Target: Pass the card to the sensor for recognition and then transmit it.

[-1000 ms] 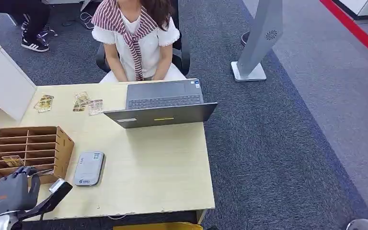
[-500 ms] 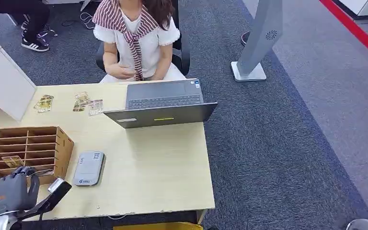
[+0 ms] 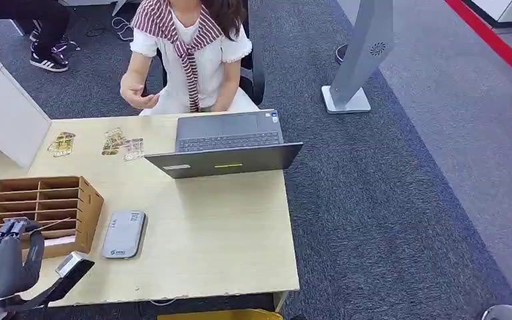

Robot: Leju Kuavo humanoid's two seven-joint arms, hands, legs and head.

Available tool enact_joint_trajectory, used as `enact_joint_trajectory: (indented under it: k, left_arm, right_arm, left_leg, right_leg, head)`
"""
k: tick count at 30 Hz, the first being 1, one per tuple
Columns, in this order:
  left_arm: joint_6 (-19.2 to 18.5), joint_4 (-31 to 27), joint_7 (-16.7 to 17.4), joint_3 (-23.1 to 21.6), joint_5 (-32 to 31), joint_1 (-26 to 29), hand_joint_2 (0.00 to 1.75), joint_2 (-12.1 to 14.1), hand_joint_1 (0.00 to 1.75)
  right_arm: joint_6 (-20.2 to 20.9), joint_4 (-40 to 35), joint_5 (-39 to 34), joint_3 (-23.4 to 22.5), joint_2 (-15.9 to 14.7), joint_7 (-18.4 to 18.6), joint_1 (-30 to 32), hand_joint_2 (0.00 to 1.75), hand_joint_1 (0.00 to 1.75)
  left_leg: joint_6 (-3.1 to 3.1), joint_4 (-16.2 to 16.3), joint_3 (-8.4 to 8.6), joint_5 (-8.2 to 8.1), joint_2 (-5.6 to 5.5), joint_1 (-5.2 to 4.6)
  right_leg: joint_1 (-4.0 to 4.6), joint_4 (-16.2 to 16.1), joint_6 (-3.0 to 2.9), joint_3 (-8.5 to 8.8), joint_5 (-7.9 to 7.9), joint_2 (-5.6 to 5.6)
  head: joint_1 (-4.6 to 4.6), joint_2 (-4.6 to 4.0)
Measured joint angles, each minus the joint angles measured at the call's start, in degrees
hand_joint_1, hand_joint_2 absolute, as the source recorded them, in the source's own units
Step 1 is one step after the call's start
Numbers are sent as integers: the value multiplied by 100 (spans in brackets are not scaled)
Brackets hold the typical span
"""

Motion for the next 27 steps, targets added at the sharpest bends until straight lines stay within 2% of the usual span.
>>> enact_joint_trajectory:
  k: [6, 12, 16, 21, 27]
  left_arm:
    - [-2, -359, -39, -195, 50, 94, 175, -4, 175]
    - [2, -409, -46, -239, 79, 50, 175, -4, 175]
    - [151, 223, 70, -274, -177, -1080, 175, 31, 175]
    - [138, 931, 186, -382, -424, -1896, 175, 100, 175]
    - [9, 2085, 409, -665, -972, -3100, 175, 240, 175]
  right_arm:
    - [-7, 0, 2, -9, 2, -4, 0, 175, 0]
    - [4, 0, 53, -9, 2, -2, -1, 175, 0]
    - [131, 0, 361, 17, 2, -13, -18, 175, 0]
    - [188, 0, 479, 30, 5, -20, -21, 175, 0]
    - [221, 0, 636, 52, 2, -66, -25, 175, 0]
  left_leg:
    - [0, 0, 0, 0, 0, 0]
    - [-1, 1, 4, 1, 0, -2]
    - [0, 3, -1, 18, -25, -2]
    - [-5, 4, 1, 24, -18, -1]
    - [-5, 5, -3, 33, -21, -1]
  right_leg:
    - [0, 0, 0, 0, 0, 0]
    - [1, 0, 0, 0, 0, 0]
    - [2, 1, -6, 4, 8, -20]
    - [3, 1, -16, -1, 22, -17]
    - [2, 2, -15, -1, 30, -18]
  head:
    - [0, 0]
    - [0, 2]
    - [0, 2]
    - [-4, 2]
    - [-4, 0]
